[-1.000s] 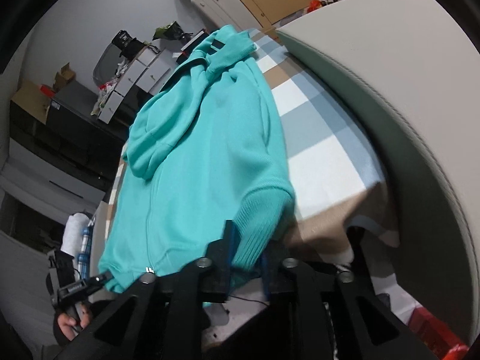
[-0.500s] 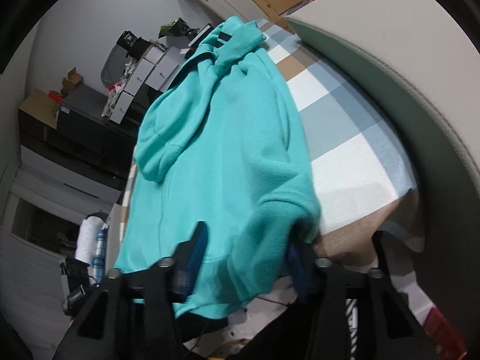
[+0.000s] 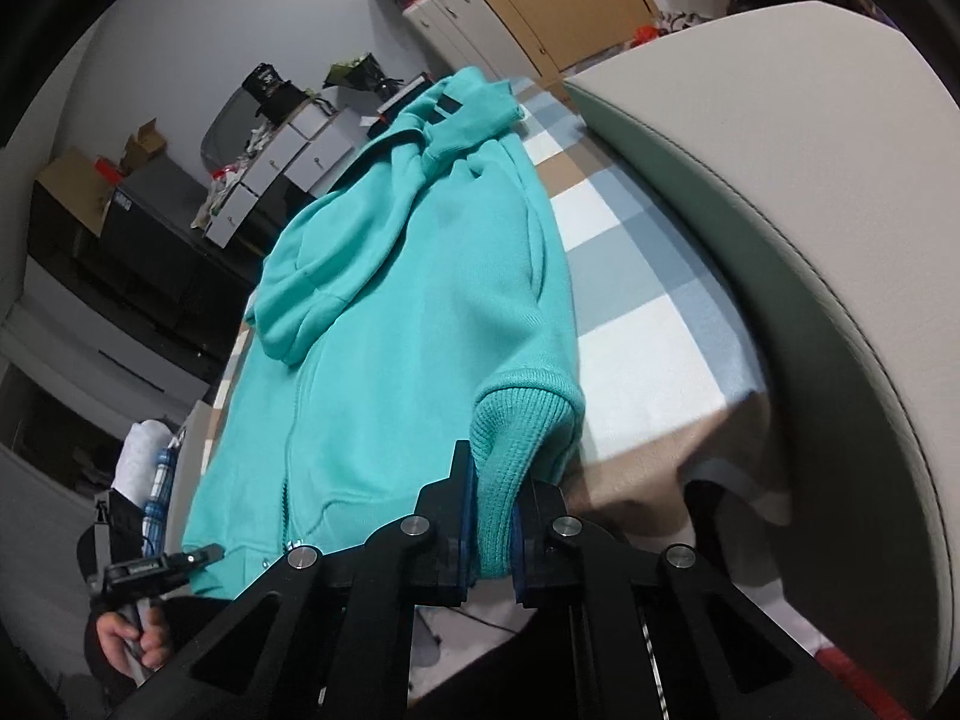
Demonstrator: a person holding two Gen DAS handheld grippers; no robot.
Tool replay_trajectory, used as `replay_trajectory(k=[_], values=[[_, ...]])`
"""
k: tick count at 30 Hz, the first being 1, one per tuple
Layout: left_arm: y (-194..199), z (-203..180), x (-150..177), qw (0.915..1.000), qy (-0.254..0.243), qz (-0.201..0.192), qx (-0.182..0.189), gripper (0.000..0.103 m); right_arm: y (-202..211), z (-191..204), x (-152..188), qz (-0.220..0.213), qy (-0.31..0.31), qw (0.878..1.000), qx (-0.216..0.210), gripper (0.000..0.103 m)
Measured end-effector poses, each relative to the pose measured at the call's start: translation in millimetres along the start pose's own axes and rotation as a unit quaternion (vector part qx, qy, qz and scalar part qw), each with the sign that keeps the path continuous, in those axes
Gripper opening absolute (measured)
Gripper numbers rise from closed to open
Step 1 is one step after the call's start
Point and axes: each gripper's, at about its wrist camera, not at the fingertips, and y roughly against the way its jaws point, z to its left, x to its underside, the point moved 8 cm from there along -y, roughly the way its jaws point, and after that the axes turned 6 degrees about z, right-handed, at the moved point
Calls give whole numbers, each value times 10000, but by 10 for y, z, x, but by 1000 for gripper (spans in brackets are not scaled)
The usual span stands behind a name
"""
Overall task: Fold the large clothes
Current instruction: 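Lift the hem with both grippers and fold it over toward the hood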
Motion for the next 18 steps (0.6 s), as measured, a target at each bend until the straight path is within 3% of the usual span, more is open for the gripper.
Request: replay_trajectory(k=[7,10,14,18], values=[[234,-183,307,9989,-334,11,318,6,386,178,344,-164,106,9996,-193,9],[333,-288,263,9976,-403,60,560,5,482,283,356,-133,57,9994,-307,9],[589,-546,-181,9947,-494,61,900,5,559,509,0,-138,-239,9972,-699,9],[886,-964,-881,9938,-678,6,878,6,565,1004,-765,-229,118,9976,-646,9]])
